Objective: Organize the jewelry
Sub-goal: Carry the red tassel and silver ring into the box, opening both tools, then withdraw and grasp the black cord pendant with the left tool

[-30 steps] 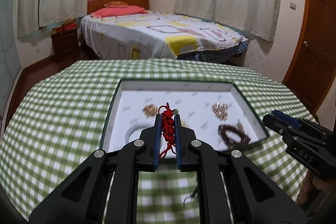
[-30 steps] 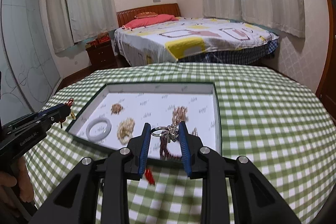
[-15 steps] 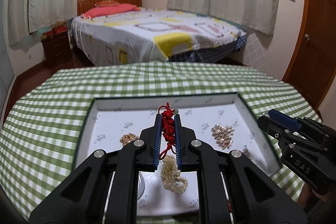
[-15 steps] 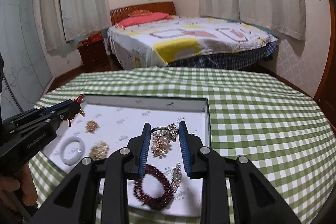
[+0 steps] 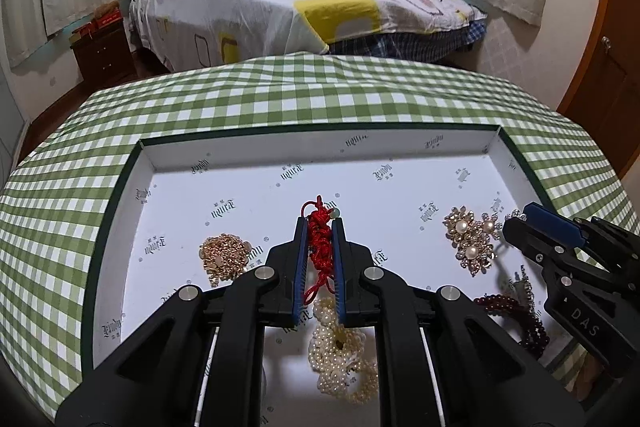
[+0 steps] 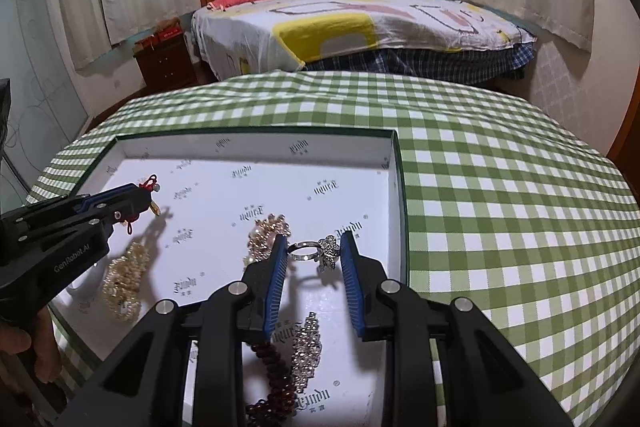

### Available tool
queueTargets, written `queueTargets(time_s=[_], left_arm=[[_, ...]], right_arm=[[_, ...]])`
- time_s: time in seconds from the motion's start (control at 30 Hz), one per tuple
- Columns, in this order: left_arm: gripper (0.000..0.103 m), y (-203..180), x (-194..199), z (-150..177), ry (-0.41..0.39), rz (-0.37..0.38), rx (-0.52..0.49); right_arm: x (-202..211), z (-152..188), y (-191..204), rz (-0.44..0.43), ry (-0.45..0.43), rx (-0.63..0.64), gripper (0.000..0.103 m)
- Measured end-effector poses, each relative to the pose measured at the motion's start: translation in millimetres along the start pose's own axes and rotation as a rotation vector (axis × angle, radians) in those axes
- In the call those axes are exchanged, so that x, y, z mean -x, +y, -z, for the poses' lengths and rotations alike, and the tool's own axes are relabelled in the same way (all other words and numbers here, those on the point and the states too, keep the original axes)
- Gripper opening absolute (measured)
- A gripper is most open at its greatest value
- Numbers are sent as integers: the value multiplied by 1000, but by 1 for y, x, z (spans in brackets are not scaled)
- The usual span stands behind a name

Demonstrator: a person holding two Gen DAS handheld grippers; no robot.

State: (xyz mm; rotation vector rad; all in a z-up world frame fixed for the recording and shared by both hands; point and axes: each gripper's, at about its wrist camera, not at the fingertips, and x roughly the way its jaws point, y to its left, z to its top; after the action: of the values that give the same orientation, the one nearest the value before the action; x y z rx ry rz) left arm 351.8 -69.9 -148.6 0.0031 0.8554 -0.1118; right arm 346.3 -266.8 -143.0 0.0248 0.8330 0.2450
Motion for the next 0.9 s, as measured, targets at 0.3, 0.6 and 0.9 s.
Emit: queueTargets(time_s=[0.3, 0.6, 0.9], left_arm=[[27, -3, -8, -1, 31, -2, 4], [41, 0, 0, 2, 11, -1, 19], [48, 7, 45, 17, -81, 25, 50]], right_arm=[[-2, 2, -2, -6, 11, -3, 31], [8, 2, -4, -3, -17, -24, 40], [35, 11, 1, -5, -72, -50, 40]])
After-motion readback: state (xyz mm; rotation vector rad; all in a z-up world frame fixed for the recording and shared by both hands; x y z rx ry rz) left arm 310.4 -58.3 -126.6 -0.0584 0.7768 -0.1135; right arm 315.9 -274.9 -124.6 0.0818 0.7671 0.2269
